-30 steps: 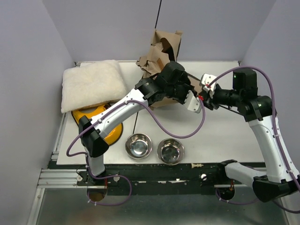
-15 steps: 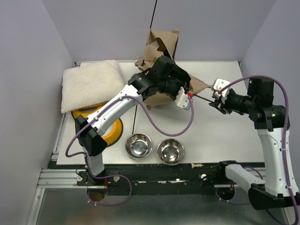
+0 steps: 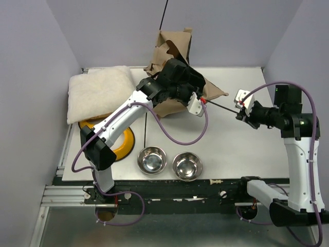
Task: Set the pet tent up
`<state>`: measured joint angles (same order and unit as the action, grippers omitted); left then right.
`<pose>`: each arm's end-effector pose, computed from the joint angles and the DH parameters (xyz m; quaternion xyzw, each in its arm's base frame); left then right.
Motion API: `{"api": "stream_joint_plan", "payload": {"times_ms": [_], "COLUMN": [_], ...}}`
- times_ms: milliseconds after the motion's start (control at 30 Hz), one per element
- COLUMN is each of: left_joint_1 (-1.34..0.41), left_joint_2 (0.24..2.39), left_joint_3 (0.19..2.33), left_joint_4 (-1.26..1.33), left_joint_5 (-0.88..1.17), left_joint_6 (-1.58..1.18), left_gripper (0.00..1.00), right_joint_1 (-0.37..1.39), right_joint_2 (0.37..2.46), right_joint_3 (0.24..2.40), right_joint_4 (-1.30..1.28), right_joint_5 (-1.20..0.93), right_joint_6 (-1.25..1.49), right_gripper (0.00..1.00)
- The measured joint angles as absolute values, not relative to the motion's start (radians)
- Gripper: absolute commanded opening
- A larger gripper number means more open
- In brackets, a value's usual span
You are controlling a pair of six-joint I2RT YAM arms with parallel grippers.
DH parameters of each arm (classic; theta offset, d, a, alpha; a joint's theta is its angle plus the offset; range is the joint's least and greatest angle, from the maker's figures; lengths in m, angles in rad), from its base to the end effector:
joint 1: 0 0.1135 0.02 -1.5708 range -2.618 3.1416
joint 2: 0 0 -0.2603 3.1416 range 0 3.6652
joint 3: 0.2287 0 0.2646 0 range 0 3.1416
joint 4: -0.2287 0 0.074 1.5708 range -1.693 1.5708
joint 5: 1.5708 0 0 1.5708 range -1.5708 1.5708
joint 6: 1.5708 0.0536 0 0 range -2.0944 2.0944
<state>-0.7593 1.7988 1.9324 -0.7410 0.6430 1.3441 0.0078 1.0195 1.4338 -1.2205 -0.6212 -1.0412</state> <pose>0.2841 -0.3140 0.3941 0.8027 0.2900 -0.1415 0.5016 0.1766 0.0326 0.4090 -0.5411 0.7076 0.0711 0.4489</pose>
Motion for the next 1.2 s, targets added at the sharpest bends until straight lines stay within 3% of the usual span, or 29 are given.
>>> {"api": "stream_joint_plan", "payload": {"times_ms": [133, 433, 733, 833, 1200], "left_joint_1": [-0.780, -0.875, -0.907, -0.906, -0.905], "left_joint_2": [1.784, 1.795, 1.826, 1.840, 1.812], "left_joint_3": [1.888, 1.899, 1.921, 1.927, 1.872], "left_joint_4": [-0.693, -0.627, -0.627, -0.633, -0.622], "left_joint_5": [0.593, 0.496, 0.434, 0.413, 0.391], "left_joint_6": [1.325, 1.253, 1.188, 1.176, 1.144], "left_gripper": [0.19, 0.27, 0.12, 0.00, 0.00], "right_joint_1": [-0.002, -0.003, 0.070, 0.099, 0.203], "right_joint_2": [1.071, 1.077, 1.153, 1.186, 1.225], "right_joint_3": [1.473, 1.467, 1.453, 1.450, 1.404], "right_joint_4": [-1.244, -1.259, -1.170, -1.131, -0.982], "right_joint_5": [-0.639, -0.683, -0.695, -0.691, -0.690], "right_joint_6": [-1.029, -1.046, -0.999, -0.968, -0.830], "right_gripper": [0.01, 0.01, 0.01, 0.01, 0.01]}}
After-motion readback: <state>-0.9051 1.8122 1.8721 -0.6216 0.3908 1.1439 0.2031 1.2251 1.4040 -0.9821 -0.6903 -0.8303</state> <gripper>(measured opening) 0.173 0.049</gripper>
